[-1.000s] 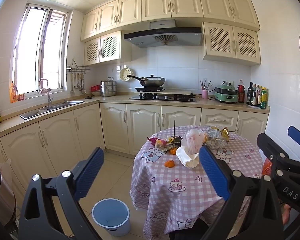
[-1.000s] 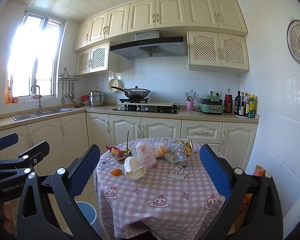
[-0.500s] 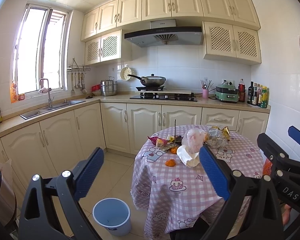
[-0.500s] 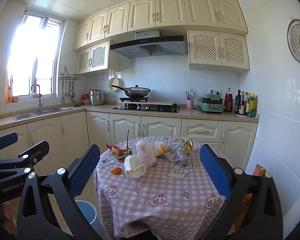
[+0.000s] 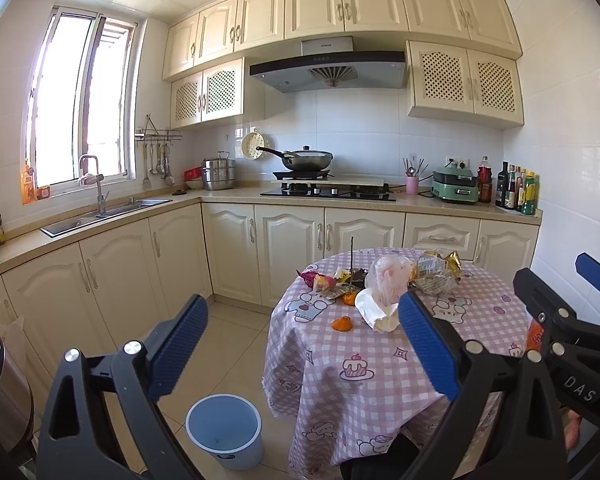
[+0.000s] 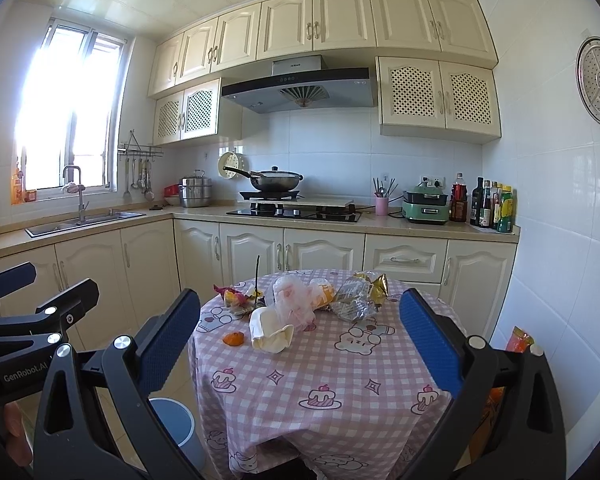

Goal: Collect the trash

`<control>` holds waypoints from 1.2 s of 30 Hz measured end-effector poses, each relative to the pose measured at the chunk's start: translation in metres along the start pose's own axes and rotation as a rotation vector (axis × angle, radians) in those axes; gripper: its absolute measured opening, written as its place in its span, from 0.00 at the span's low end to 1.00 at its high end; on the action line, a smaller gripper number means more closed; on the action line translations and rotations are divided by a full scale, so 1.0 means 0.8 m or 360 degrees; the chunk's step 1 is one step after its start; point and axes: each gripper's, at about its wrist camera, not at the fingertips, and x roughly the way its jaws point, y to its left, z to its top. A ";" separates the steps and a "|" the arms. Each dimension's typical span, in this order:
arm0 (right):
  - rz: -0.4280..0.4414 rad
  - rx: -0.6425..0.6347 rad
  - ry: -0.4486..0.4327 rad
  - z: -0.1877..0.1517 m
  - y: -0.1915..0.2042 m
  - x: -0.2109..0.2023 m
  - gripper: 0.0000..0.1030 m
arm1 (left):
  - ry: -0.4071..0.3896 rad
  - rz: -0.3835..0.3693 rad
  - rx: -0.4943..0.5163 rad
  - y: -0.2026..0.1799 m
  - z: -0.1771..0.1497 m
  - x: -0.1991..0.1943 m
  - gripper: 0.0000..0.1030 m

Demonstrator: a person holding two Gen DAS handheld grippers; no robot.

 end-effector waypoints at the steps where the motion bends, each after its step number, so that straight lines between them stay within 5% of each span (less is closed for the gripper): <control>1: -0.0001 -0.0001 0.0000 0.000 0.000 0.000 0.93 | 0.0001 0.0000 0.0002 0.000 0.000 0.000 0.91; 19: 0.0047 0.0008 0.0078 0.003 0.003 0.030 0.93 | 0.0067 0.0028 -0.0012 0.010 -0.001 0.029 0.91; 36: 0.0060 0.0078 0.0247 0.012 -0.023 0.119 0.93 | 0.0293 0.0050 0.0030 0.001 0.021 0.131 0.91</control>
